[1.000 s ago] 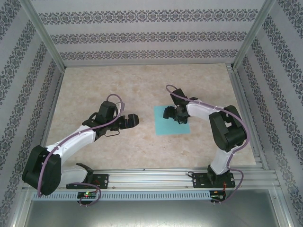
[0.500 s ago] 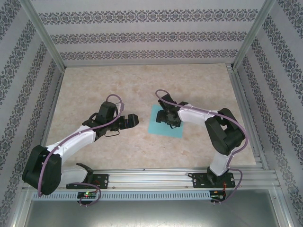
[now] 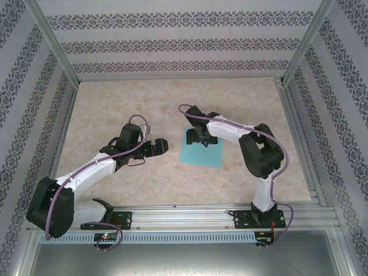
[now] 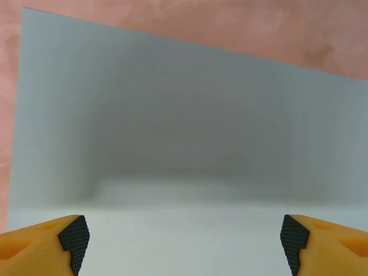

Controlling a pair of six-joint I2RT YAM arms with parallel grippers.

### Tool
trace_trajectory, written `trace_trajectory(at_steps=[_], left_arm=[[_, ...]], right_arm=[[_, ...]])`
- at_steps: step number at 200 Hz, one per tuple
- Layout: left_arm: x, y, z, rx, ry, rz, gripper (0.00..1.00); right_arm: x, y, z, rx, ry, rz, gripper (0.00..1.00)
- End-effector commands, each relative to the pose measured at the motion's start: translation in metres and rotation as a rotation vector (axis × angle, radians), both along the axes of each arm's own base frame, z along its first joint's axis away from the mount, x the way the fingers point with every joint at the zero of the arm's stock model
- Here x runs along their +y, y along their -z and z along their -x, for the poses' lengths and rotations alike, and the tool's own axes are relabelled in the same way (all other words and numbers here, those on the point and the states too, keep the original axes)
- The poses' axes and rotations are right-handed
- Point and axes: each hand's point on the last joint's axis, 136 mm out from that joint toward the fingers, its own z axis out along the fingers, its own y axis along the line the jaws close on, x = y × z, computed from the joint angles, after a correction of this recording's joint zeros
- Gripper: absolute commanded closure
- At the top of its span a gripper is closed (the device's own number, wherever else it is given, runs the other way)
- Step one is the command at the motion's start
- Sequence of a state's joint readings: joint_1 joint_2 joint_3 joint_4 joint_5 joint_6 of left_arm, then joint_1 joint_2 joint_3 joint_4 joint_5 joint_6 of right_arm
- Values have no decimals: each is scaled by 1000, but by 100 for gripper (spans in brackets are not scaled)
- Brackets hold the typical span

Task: Fold a paper plane with a square sheet of paper (pick it up from the middle)
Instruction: Move the square sheet of paper to the center of the table, then fold the paper at the center of the table.

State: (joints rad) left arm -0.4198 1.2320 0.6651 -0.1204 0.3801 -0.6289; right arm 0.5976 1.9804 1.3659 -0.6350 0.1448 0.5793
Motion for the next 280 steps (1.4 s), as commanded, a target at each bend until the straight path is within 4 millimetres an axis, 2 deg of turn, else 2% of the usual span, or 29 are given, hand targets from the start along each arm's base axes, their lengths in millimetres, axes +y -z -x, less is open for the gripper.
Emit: trace_trajectory(at_steps=[1, 38, 64, 82, 104, 119, 142, 158, 172, 193, 280], left_arm=[[1, -5, 5, -29, 9, -18, 0], [6, -5, 8, -34, 0, -36, 0], [7, -3, 9, -32, 2, -42, 0], [7, -3, 9, -32, 4, -41, 0], [6, -4, 8, -34, 6, -38, 0], [5, -4, 7, -33, 5, -39, 0], [4, -5, 6, -32, 6, -32, 0], [3, -5, 5, -27, 8, -30, 0], [2, -5, 5, -26, 10, -28, 0], [1, -5, 5, -22, 13, -26, 0], [-3, -2, 6, -11, 31, -12, 0]], right_arm=[[-2, 11, 9, 70, -69, 46, 11], [5, 31, 25, 132, -157, 19, 12], [15, 42, 43, 172, -275, -16, 13], [23, 42, 51, 175, -366, -54, 14], [23, 35, 49, 158, -432, -38, 14], [19, 25, 41, 135, -397, -17, 12], [31, -1, 34, 83, -341, -86, 11], [24, -17, 26, 34, -232, -74, 3], [17, -23, 23, 25, -146, -69, 2], [12, -22, 23, 22, -95, -40, 2], [8, 16, 30, 144, -115, 22, 2]])
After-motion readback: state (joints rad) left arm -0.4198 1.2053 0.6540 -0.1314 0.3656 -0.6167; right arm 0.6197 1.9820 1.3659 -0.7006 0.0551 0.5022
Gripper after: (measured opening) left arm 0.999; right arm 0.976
